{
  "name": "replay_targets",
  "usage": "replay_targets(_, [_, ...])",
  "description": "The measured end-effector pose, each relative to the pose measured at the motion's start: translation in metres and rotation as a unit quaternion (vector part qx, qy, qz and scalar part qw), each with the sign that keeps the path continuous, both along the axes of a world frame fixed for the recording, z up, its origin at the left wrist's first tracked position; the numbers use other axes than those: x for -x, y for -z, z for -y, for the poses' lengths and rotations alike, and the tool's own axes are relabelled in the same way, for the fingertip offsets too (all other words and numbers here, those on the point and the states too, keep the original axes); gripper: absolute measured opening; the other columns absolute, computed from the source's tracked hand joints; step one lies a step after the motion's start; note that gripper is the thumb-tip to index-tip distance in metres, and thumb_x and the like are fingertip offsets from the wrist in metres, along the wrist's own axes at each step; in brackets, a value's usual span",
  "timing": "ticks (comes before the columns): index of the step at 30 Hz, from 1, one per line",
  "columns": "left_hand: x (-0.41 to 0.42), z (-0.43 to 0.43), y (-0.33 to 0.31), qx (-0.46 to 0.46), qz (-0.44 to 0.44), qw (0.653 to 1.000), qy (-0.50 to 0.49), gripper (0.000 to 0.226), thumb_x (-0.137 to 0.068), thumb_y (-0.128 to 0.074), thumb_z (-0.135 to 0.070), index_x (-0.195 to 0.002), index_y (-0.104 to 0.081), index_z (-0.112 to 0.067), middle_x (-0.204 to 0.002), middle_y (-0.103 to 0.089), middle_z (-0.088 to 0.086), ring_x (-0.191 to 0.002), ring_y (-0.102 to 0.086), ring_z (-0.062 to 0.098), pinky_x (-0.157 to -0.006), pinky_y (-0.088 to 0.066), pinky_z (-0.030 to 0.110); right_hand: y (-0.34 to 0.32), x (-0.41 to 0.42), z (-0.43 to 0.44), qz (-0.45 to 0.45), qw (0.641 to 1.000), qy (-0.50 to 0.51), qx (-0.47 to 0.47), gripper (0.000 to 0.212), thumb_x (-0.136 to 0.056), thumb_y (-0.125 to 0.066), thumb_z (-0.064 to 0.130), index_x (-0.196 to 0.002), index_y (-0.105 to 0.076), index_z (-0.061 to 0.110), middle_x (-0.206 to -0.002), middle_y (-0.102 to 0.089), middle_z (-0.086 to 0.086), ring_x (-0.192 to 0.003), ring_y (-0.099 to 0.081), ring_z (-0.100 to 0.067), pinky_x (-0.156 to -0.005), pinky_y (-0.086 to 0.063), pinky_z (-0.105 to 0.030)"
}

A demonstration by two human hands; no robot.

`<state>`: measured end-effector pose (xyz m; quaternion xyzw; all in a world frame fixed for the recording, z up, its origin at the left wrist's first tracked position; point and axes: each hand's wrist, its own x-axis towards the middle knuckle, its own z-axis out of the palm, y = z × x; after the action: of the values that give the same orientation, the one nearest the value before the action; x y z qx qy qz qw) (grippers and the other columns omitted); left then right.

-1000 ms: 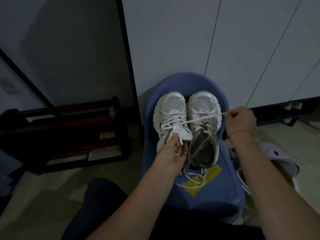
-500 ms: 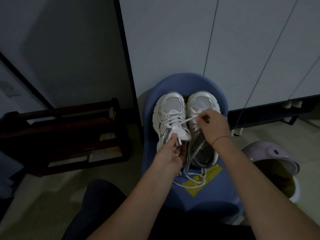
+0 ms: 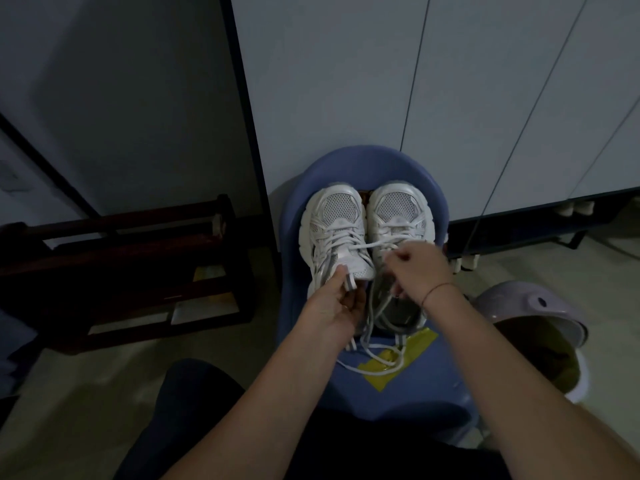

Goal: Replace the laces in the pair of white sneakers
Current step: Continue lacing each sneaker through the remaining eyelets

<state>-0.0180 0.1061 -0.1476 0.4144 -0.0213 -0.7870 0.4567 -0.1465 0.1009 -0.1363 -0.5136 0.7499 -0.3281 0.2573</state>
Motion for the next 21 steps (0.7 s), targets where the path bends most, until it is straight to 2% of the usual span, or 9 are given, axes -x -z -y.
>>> replay_targets(3, [0.000,0.000,-0.002,0.007,0.005,1.000,0.020,0.026,-0.097,-0.059,-0.020,-0.081,-0.062,0.001,-0.068,-0.066,0.012,-0.054,-0.064,0.019,-0.042,-0.054,0.026,0.000,-0.013,-0.013,0.121,0.984,-0.051,-0.120,0.031,-0.095,-0.051,0.017,-0.067,-0.054,0.003,-0.060,-0.059,-0.016,-0.053,-0.067,-0.023,-0.052,-0.056,-0.030])
replay_targets(5, [0.000,-0.001,-0.004,0.019,0.020,0.999,0.044,0.032,-0.098,-0.056,-0.024,-0.081,-0.064,0.001,-0.060,-0.068,0.014,-0.053,-0.066,0.024,-0.054,-0.056,0.035,-0.002,-0.017,-0.016,0.272,0.951,-0.034,-0.142,0.017,-0.094,-0.049,0.005,-0.080,-0.057,-0.001,-0.064,-0.058,-0.015,-0.040,-0.061,-0.015,-0.039,-0.048,-0.020])
replay_targets(7, [0.000,-0.001,-0.004,0.021,0.044,0.998,0.050,0.031,-0.098,-0.056,-0.026,-0.081,-0.063,-0.001,-0.058,-0.067,0.012,-0.057,-0.066,0.022,-0.059,-0.055,0.034,-0.004,-0.014,-0.017,0.365,0.917,-0.036,-0.158,0.013,-0.094,-0.047,0.002,-0.086,-0.056,-0.003,-0.066,-0.057,-0.013,-0.036,-0.054,-0.010,-0.035,-0.041,-0.016])
replay_targets(9, [-0.002,-0.001,-0.002,0.028,0.077,0.994,0.070,0.029,-0.098,-0.056,-0.032,-0.088,-0.062,-0.006,-0.072,-0.067,0.009,-0.070,-0.063,0.019,-0.065,-0.052,0.031,-0.007,-0.007,-0.016,0.413,0.897,-0.053,-0.149,0.020,-0.096,-0.046,0.003,-0.076,-0.053,0.003,-0.065,-0.054,-0.009,-0.035,-0.045,-0.005,-0.034,-0.033,-0.015])
replay_targets(11, [-0.004,-0.006,-0.005,0.053,0.128,0.978,0.155,0.041,-0.099,-0.046,-0.047,-0.097,-0.062,-0.009,-0.084,-0.068,0.005,-0.078,-0.061,0.018,-0.067,-0.046,0.030,-0.014,0.003,-0.014,0.493,0.862,-0.054,-0.105,0.024,-0.096,-0.044,0.003,-0.073,-0.050,0.009,-0.065,-0.052,-0.006,-0.037,-0.041,-0.003,-0.035,-0.030,-0.012])
replay_targets(14, [-0.006,-0.013,-0.012,0.140,0.166,0.935,0.279,0.053,-0.099,-0.037,-0.056,-0.099,-0.064,-0.010,-0.077,-0.072,0.003,-0.073,-0.061,0.017,-0.066,-0.046,0.027,-0.021,0.012,-0.010,0.607,0.792,-0.036,-0.044,0.016,-0.095,-0.043,0.000,-0.086,-0.052,0.009,-0.067,-0.060,-0.006,-0.042,-0.046,-0.003,-0.039,-0.038,-0.013])
replay_targets(18, [-0.015,-0.015,-0.020,0.212,0.184,0.912,0.301,0.033,-0.103,-0.044,-0.030,-0.085,-0.062,-0.009,-0.053,-0.052,-0.002,-0.045,-0.050,0.010,-0.059,-0.053,0.026,-0.021,0.021,-0.004,0.656,0.754,0.018,0.011,0.018,-0.095,-0.037,-0.006,-0.096,-0.051,0.005,-0.071,-0.062,-0.011,-0.042,-0.052,-0.004,-0.041,-0.043,-0.013])
replay_targets(20, [-0.025,-0.009,-0.021,0.243,0.212,0.906,0.274,0.029,-0.104,-0.042,-0.023,-0.085,-0.060,-0.009,-0.049,-0.043,-0.005,-0.042,-0.040,0.006,-0.055,-0.048,0.023,-0.022,0.027,-0.001,0.642,0.763,0.070,0.039,0.020,-0.095,-0.035,-0.008,-0.101,-0.051,0.002,-0.075,-0.057,-0.013,-0.040,-0.052,-0.003,-0.042,-0.044,-0.012])
replay_targets(21, [-0.030,-0.006,-0.021,0.261,0.242,0.898,0.260,0.029,-0.105,-0.041,-0.021,-0.086,-0.060,-0.009,-0.049,-0.040,-0.006,-0.042,-0.036,0.005,-0.052,-0.044,0.021,-0.021,0.030,0.001,0.606,0.789,0.089,0.054,0.021,-0.094,-0.037,-0.009,-0.106,-0.051,0.001,-0.075,-0.055,-0.012,-0.040,-0.052,-0.004,-0.042,-0.045,-0.012])
